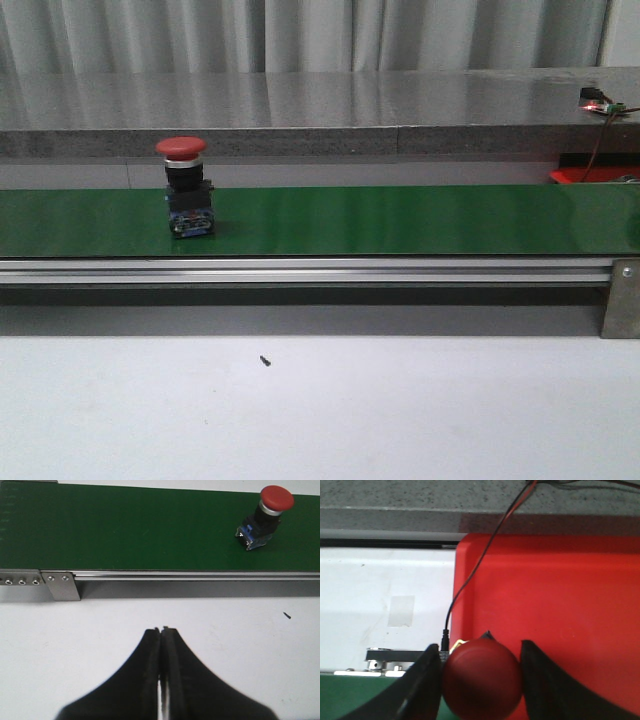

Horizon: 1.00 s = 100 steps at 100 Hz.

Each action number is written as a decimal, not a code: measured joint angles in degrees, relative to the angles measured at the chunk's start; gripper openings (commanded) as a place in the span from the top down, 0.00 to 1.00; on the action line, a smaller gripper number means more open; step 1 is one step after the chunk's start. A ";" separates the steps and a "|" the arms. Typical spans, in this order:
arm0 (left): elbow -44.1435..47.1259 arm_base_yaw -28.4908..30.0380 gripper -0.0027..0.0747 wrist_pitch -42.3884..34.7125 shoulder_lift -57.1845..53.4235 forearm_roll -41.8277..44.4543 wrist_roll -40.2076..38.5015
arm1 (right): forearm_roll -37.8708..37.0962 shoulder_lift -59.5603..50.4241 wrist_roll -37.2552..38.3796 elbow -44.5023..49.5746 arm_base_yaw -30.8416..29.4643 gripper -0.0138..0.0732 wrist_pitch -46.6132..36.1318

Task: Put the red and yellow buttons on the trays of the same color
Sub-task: 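Carry the red button into the red tray and open the right gripper, then move the right gripper back over the second red button on the belt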

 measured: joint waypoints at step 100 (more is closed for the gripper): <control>0.00 0.00 0.99 0.00 0.00 0.00 0.00 | 2.38 17.68 0.64 -7.53 -1.05 0.40 -3.05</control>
